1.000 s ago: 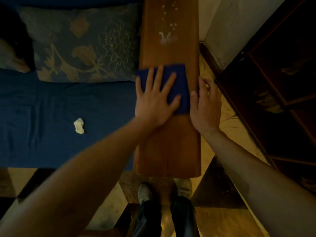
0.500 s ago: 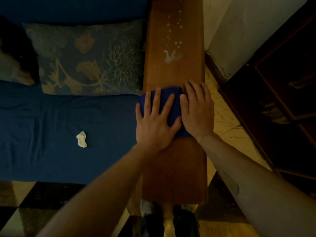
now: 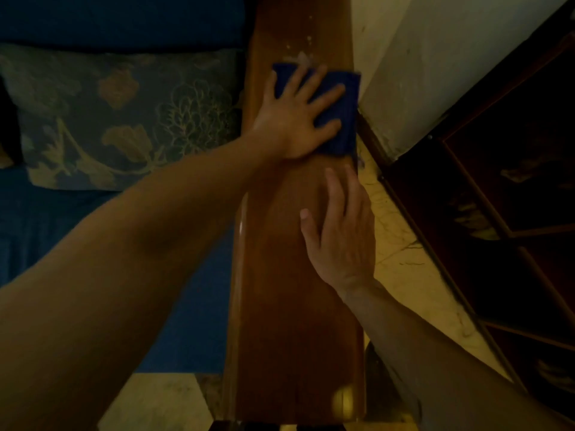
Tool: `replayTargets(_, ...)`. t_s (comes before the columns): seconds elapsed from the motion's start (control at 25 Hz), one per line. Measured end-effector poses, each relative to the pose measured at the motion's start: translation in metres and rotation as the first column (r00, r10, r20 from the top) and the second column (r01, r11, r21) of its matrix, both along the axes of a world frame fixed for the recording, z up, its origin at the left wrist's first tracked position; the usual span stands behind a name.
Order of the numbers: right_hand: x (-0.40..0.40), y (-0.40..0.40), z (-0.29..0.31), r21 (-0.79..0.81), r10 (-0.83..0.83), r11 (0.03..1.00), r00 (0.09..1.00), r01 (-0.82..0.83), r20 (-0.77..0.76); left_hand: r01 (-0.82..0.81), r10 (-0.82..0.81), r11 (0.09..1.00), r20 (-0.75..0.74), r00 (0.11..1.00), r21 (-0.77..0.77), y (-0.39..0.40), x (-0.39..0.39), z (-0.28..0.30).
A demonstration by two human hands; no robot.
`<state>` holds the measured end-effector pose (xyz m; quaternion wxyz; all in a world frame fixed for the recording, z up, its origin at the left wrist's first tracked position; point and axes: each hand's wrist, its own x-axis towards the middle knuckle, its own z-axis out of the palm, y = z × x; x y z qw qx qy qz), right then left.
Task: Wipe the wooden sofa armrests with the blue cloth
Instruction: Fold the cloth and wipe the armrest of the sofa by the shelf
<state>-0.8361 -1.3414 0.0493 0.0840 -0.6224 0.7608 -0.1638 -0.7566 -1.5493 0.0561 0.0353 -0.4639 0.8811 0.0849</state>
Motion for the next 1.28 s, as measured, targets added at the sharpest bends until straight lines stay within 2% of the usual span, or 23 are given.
replayTargets(0.08,0.001,0.004,0.001,-0.092,0.026,0.995,0.999,-0.028,-0.023,0.17,-0.171,0.985,-0.01,0.985,-0.038,0.036,0.027,0.001)
replayTargets(0.12,0.002,0.004,0.002,-0.111,0.053,0.992,0.998,-0.057,-0.045,0.178,-0.179,0.983,-0.016,0.984,-0.051,0.058,0.041,0.001)
replayTargets(0.24,0.001,0.002,0.003,-0.04,0.146,0.988,0.985,-0.15,-0.086,0.024,-0.024,1.0,0.013,1.0,0.009,0.107,0.06,-0.002)
replayTargets(0.32,0.003,0.003,0.003,0.047,0.166,0.986,0.981,-0.161,-0.103,-0.137,0.137,0.99,0.001,0.991,0.022,0.103,0.051,-0.003)
replayTargets(0.48,0.003,-0.022,0.009,0.168,0.204,0.97,0.965,-0.176,-0.168,-0.473,0.481,0.876,-0.101,0.871,0.094,0.017,0.012,0.0)
replayTargets(0.72,-0.002,-0.069,0.004,0.105,0.205,0.976,0.968,-0.191,-0.144,-0.68,0.687,0.727,-0.103,0.72,0.097,-0.105,-0.071,-0.002)
replayTargets(0.76,0.0,-0.068,0.004,0.1,0.223,0.972,0.965,-0.21,-0.141,-0.68,0.687,0.726,-0.093,0.721,0.097,-0.117,-0.085,-0.001)
replayTargets(0.84,-0.001,-0.068,0.0,0.117,0.247,0.966,0.958,-0.231,-0.148,-0.55,0.554,0.832,-0.04,0.832,0.074,-0.12,-0.095,-0.001)
replayTargets(0.92,-0.006,-0.069,0.001,0.144,0.246,0.963,0.959,-0.226,-0.142,-0.245,0.246,0.969,-0.024,0.969,0.028,-0.091,-0.074,-0.001)
replayTargets(0.96,-0.009,-0.068,0.003,0.155,0.246,0.962,0.961,-0.226,-0.128,-0.088,0.088,0.996,-0.027,0.996,0.005,-0.066,-0.055,0.001)
replayTargets(1.04,-0.009,-0.068,0.01,0.15,0.262,0.958,0.959,-0.245,-0.105,0.136,-0.137,0.991,-0.009,0.991,-0.013,-0.023,-0.006,0.007)
replayTargets(1.12,-0.008,-0.068,0.012,0.137,0.279,0.954,0.955,-0.265,-0.096,0.206,-0.206,0.979,0.026,0.978,0.003,-0.001,0.03,0.005)
replayTargets(1.16,-0.007,-0.069,0.012,0.128,0.276,0.956,0.957,-0.265,-0.083,0.151,-0.151,0.988,0.035,0.988,-0.013,-0.001,0.036,0.003)
replayTargets(1.2,-0.007,-0.069,0.01,0.116,0.269,0.959,0.96,-0.26,-0.074,0.028,-0.026,0.999,0.04,0.999,-0.038,-0.009,0.031,0.001)
replayTargets(1.24,-0.007,-0.069,0.009,0.104,0.266,0.961,0.962,-0.258,-0.069,-0.144,0.147,0.988,0.037,0.988,-0.063,-0.022,0.015,0.001)
replayTargets(1.28,-0.006,-0.069,0.008,0.099,0.267,0.961,0.961,-0.26,-0.066,-0.35,0.352,0.934,0.022,0.936,-0.065,-0.041,-0.01,0.002)
